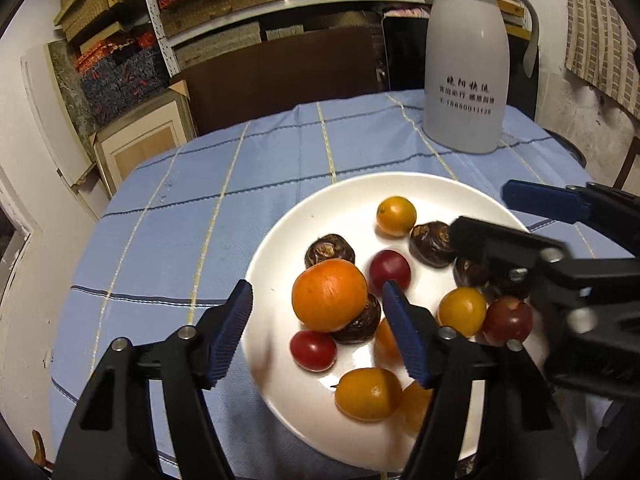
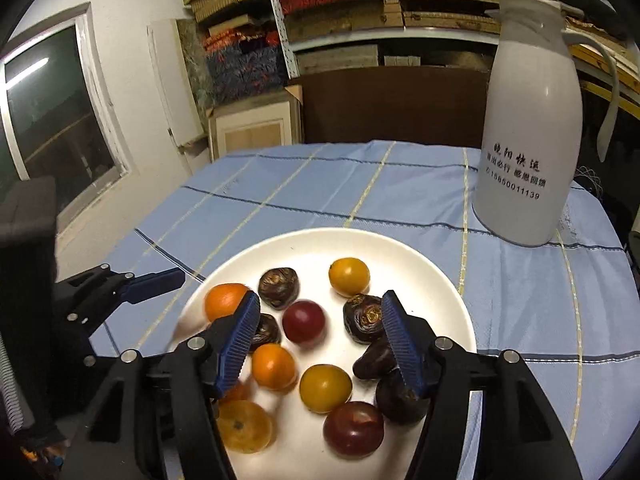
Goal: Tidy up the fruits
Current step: 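Open both tools and pull back toward the remaining fruits, then grasp small orange with left tool while right tool grasps dark fruit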
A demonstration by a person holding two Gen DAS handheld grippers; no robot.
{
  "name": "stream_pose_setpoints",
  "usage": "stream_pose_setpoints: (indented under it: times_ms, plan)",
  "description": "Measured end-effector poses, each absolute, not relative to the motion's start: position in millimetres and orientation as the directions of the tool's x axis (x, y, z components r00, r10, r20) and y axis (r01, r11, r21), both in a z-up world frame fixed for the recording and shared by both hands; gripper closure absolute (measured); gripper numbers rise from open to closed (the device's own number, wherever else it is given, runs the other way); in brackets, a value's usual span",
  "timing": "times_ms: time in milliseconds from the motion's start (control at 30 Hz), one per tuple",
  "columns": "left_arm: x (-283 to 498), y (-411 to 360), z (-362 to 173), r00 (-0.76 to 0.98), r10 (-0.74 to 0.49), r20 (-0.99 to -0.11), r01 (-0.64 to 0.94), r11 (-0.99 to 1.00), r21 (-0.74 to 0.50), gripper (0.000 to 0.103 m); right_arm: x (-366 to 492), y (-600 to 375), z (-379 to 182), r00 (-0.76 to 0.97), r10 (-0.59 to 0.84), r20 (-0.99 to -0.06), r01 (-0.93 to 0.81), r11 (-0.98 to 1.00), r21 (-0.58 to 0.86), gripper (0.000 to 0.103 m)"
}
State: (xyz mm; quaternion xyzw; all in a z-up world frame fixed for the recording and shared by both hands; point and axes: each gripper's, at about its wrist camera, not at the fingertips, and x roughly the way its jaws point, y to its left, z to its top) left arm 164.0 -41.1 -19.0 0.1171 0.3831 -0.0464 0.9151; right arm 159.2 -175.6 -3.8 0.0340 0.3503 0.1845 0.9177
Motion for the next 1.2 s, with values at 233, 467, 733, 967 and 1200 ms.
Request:
stream_pose_setpoints:
  times_ms: [233, 467, 733, 967, 1200]
  plan:
    - [129, -25, 11, 0.741, -0.009, -0.672, 0.16, 0.973, 0.164, 0.032, 111, -203, 28, 0.73, 0.378, -0.569, -0.323, 0.925, 0.2, 0.039]
    - [58, 5, 23, 0.778, -0.016, -0.628, 0.165, 0.97, 0.179, 0.017, 28, -216, 18, 0.7, 0.402, -0.59, -0.366, 0.912, 0.187, 0.032]
    - [13, 28, -8, 0.728, -0.03, -0.685, 0.182, 0.972, 0.151, 0.017, -9, -168, -47, 0.601, 0.342, -0.723, -0.44, 0.896, 0.059, 0.032]
    - [10, 42, -26, 0.703, -0.033, -0.71, 0.18, 0.975, 0.133, 0.017, 13, -146, -70, 0.563, 0.311, -0.766, -0.425, 0.904, 0.054, 0.032]
    - [12, 46, -37, 0.687, -0.044, -0.725, 0.19, 0.974, 0.121, 0.017, 33, -137, -82, 0.532, 0.292, -0.795, -0.408, 0.911, 0.061, 0.06]
